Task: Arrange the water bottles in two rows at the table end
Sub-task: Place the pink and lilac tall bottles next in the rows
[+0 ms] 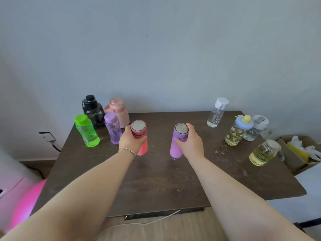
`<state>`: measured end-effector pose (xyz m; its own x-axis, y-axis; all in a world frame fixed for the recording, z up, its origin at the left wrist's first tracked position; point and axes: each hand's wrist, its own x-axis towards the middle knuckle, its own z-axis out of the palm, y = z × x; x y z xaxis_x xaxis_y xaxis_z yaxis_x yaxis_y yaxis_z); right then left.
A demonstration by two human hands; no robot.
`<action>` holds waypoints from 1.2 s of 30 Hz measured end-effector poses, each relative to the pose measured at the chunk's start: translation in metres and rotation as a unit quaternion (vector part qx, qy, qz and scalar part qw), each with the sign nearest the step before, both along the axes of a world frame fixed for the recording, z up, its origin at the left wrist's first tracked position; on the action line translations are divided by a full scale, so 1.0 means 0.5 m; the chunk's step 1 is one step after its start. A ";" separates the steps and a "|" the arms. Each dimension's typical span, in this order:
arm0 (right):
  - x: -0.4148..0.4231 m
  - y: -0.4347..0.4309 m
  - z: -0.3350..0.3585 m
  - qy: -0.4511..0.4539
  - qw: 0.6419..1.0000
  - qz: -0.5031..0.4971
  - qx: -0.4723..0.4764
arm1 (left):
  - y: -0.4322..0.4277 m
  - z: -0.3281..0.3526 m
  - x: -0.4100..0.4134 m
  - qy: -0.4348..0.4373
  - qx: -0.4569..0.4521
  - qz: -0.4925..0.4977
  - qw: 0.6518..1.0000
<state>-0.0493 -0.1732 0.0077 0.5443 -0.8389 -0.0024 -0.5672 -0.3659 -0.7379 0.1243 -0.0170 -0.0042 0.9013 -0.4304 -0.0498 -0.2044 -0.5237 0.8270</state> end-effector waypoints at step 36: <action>0.401 0.387 -0.080 0.022 0.997 0.066 0.026 | 0.407 -0.098 0.348 0.036 0.033 -0.011 0.999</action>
<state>0.1513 0.0203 -0.0323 0.6478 -0.7586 -0.0707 -0.5495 -0.4009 -0.7330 0.2983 0.1862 -0.0531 0.8844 -0.4441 -0.1438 -0.1575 -0.5738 0.8037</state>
